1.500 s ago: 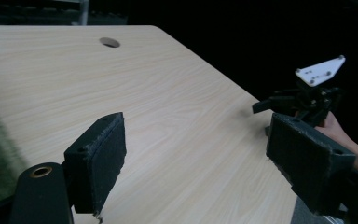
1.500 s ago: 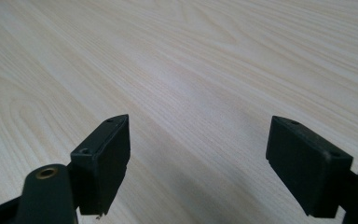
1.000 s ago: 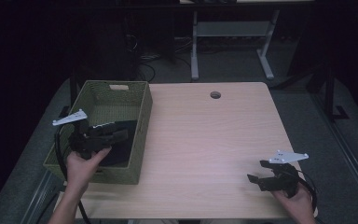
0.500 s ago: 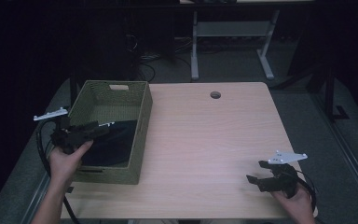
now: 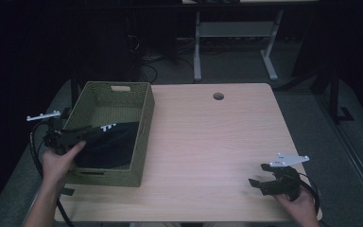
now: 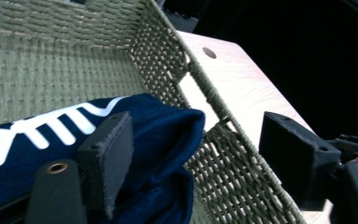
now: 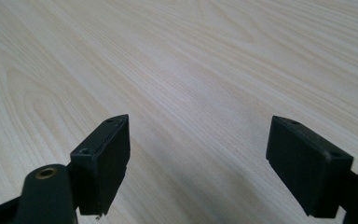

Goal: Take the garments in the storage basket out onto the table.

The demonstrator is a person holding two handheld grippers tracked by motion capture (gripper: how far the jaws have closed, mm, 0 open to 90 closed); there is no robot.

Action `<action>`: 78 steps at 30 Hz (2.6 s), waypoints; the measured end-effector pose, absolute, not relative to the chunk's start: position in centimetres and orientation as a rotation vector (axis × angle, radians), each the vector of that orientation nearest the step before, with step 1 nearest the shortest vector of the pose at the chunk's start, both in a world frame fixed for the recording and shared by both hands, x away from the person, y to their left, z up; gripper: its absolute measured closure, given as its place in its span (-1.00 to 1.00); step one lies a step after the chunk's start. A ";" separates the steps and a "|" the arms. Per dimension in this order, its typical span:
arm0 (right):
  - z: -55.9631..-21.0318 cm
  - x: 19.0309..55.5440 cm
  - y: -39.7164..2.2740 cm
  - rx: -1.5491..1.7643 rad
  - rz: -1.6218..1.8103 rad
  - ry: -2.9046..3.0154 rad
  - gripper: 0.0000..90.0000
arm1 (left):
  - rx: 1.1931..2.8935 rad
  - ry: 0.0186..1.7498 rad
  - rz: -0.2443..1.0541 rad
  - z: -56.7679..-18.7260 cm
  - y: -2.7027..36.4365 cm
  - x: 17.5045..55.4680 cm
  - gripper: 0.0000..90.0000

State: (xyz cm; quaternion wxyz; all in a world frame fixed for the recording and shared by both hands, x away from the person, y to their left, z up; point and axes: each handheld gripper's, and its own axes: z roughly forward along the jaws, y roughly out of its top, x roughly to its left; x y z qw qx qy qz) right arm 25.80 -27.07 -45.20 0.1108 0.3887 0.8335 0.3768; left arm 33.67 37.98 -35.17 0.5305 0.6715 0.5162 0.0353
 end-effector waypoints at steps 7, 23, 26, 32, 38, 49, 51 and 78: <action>-45.2 25.8 -27.0 1.140 1.105 2.455 -0.53 | 1.611 1.272 0.061 -35.7 38.4 34.4 -0.42; -45.2 25.8 -26.9 1.126 1.113 2.467 -0.53 | 1.689 1.352 0.027 -36.4 38.1 36.2 -0.36; -45.2 25.8 -26.9 1.127 1.115 2.469 -0.53 | 1.712 1.362 0.034 -36.3 37.9 36.7 -0.33; -45.1 25.7 -27.0 1.124 1.117 2.471 -0.53 | 1.761 1.409 0.026 -37.0 37.5 37.6 -0.21; -45.2 25.8 -27.0 1.117 1.120 2.476 -0.52 | 1.821 1.463 0.017 -37.5 37.2 38.5 -0.09; -45.1 25.7 -27.0 1.112 1.131 2.483 -0.52 | 1.900 1.492 0.031 -37.4 36.2 39.4 0.49; -45.1 25.7 -27.0 1.108 1.133 2.485 -0.52 | 1.919 1.489 0.017 -37.6 36.0 39.4 0.53; -45.1 25.7 -27.0 1.104 1.139 2.495 -0.51 | 1.962 1.445 0.016 -36.3 35.5 39.4 0.93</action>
